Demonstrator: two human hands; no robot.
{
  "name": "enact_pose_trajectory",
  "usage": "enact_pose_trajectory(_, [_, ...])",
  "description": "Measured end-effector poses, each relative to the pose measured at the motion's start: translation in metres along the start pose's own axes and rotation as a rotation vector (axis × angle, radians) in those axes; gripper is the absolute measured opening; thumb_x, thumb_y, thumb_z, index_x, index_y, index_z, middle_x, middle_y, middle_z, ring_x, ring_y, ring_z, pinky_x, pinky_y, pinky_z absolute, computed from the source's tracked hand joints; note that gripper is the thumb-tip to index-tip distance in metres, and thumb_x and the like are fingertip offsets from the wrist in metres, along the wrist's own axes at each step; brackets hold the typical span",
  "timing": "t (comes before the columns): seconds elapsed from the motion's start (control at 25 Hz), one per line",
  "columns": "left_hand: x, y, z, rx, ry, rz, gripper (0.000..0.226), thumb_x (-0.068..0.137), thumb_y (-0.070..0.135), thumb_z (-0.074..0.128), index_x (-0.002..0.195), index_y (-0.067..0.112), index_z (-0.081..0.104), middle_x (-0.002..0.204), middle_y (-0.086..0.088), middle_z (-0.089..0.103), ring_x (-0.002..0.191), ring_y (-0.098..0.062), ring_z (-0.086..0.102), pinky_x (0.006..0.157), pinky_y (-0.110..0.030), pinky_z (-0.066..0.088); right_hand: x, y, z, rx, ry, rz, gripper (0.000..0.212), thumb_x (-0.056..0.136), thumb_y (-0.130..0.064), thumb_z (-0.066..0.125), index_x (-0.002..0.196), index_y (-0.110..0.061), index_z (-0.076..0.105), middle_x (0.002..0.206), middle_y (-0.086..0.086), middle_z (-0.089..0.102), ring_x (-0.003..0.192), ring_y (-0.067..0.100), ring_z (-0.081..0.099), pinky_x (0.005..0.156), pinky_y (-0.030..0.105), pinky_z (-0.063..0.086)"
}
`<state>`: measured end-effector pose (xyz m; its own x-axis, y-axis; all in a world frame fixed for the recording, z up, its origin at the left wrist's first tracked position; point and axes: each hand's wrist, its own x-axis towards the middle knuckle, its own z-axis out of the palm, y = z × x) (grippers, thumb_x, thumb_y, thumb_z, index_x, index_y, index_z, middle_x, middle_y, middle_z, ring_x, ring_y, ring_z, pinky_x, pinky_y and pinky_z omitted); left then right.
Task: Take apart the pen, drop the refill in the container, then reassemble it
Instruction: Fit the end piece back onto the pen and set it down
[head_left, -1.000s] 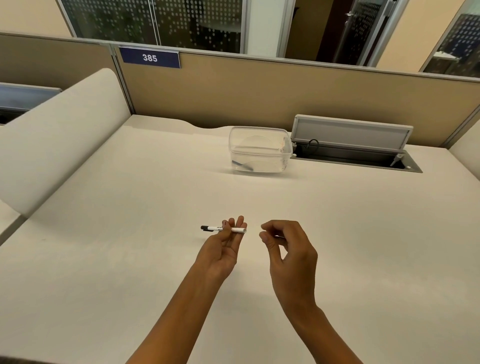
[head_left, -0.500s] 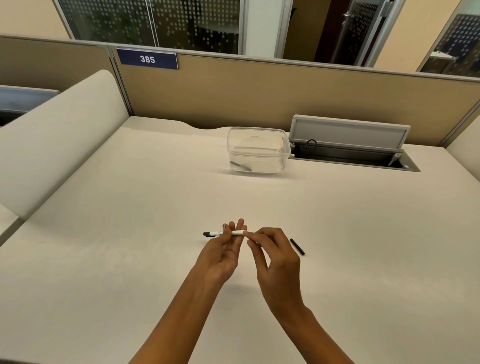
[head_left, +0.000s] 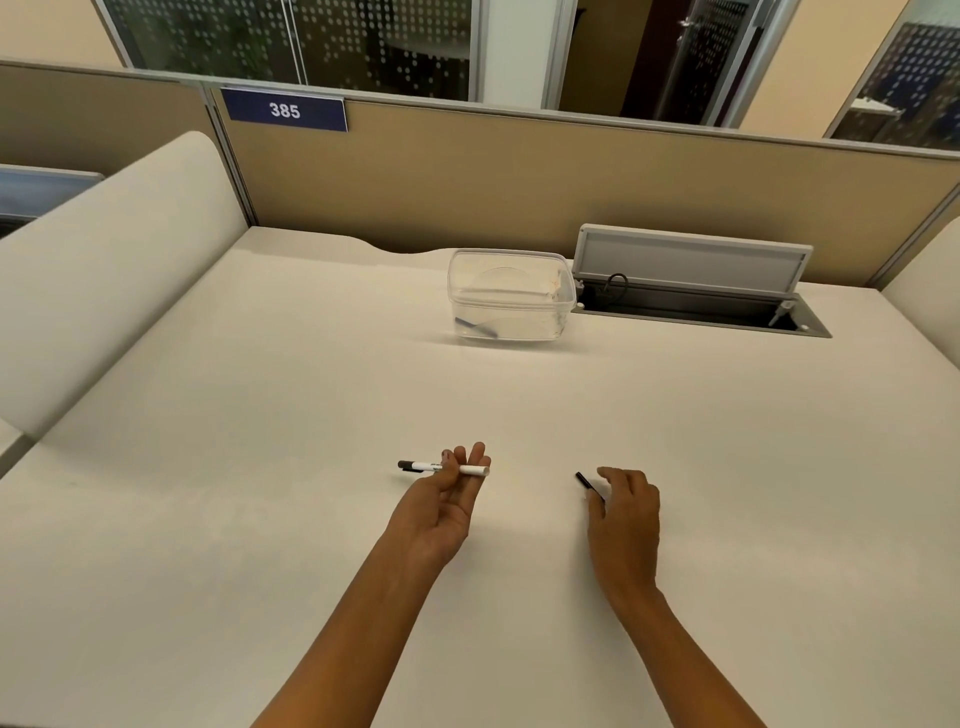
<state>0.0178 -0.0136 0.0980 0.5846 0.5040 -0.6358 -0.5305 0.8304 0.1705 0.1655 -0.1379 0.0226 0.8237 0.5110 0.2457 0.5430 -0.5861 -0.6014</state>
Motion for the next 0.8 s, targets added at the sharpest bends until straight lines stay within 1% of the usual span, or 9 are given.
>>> enact_pose_trajectory(0.08, [0.001,0.000,0.000,-0.001,0.004,-0.004,0.013,0.094,-0.005,0.045,0.089,-0.003,0.056,0.086,-0.013,0.062,0.098,-0.033,0.060,0.090,-0.050,0.044,0.001,0.002,0.002,-0.055,-0.015,0.005,0.016,0.088,-0.002,0.060,0.103,0.000,0.064,0.101,0.014,0.063,0.093,0.031,0.054,0.070,0.041,0.051])
enact_pose_trajectory(0.16, [0.002,0.001,0.000,0.000,0.005,-0.002,0.013,0.094,-0.005,0.045,0.088,-0.004,0.056,0.086,-0.013,0.062,0.097,-0.033,0.060,0.089,-0.050,0.044,0.003,0.002,0.004,-0.110,-0.029,-0.005,0.008,0.090,-0.002,0.057,0.094,0.000,0.063,0.094,0.015,0.062,0.085,0.029,0.054,0.064,0.040,0.049])
enact_pose_trajectory(0.24, [0.003,0.001,0.000,0.000,0.009,0.002,0.013,0.094,-0.005,0.044,0.088,-0.003,0.056,0.085,-0.012,0.062,0.097,-0.033,0.060,0.090,-0.050,0.044,0.004,0.002,0.005,-0.130,-0.052,0.011,0.008,0.091,-0.003,0.054,0.092,0.000,0.062,0.093,0.015,0.061,0.084,0.029,0.053,0.064,0.040,0.048])
enact_pose_trajectory(0.32, [0.003,0.002,0.001,-0.002,0.009,0.002,0.013,0.095,-0.004,0.044,0.089,-0.003,0.055,0.087,-0.012,0.061,0.098,-0.032,0.059,0.090,-0.049,0.044,0.003,0.000,0.003,-0.068,-0.060,0.024,0.008,0.092,-0.004,0.053,0.093,-0.001,0.061,0.094,0.013,0.061,0.085,0.027,0.053,0.067,0.038,0.047])
enact_pose_trajectory(0.44, [0.003,0.003,0.002,0.006,0.004,-0.001,0.013,0.095,-0.003,0.044,0.089,-0.002,0.056,0.091,-0.012,0.061,0.101,-0.031,0.059,0.089,-0.048,0.044,-0.003,-0.011,-0.007,0.150,-0.046,-0.017,0.007,0.092,-0.005,0.054,0.091,-0.009,0.059,0.090,0.004,0.061,0.082,0.022,0.057,0.068,0.031,0.047])
enact_pose_trajectory(0.56, [0.004,0.003,0.003,0.006,0.002,0.000,0.014,0.095,-0.002,0.044,0.088,-0.002,0.055,0.092,-0.012,0.060,0.102,-0.030,0.058,0.090,-0.048,0.044,-0.011,-0.030,-0.022,0.349,0.008,-0.081,0.009,0.090,-0.008,0.061,0.089,-0.017,0.063,0.082,-0.004,0.066,0.078,0.011,0.062,0.066,0.021,0.049])
enact_pose_trajectory(0.68, [0.005,0.002,0.006,0.012,0.000,0.010,0.014,0.095,-0.003,0.044,0.087,-0.002,0.056,0.087,-0.011,0.060,0.102,-0.029,0.059,0.091,-0.047,0.043,-0.017,-0.049,-0.036,0.409,0.078,-0.189,0.008,0.085,-0.011,0.067,0.090,-0.018,0.069,0.081,-0.008,0.068,0.076,0.006,0.063,0.066,0.012,0.048])
enact_pose_trajectory(0.8, [0.006,0.001,0.008,0.020,-0.014,0.035,0.015,0.095,-0.004,0.043,0.086,-0.002,0.055,0.084,-0.011,0.060,0.099,-0.031,0.059,0.091,-0.048,0.043,-0.020,-0.063,-0.045,0.381,0.117,-0.310,0.008,0.082,-0.011,0.069,0.089,-0.013,0.071,0.082,-0.005,0.069,0.075,0.004,0.061,0.070,0.008,0.046])
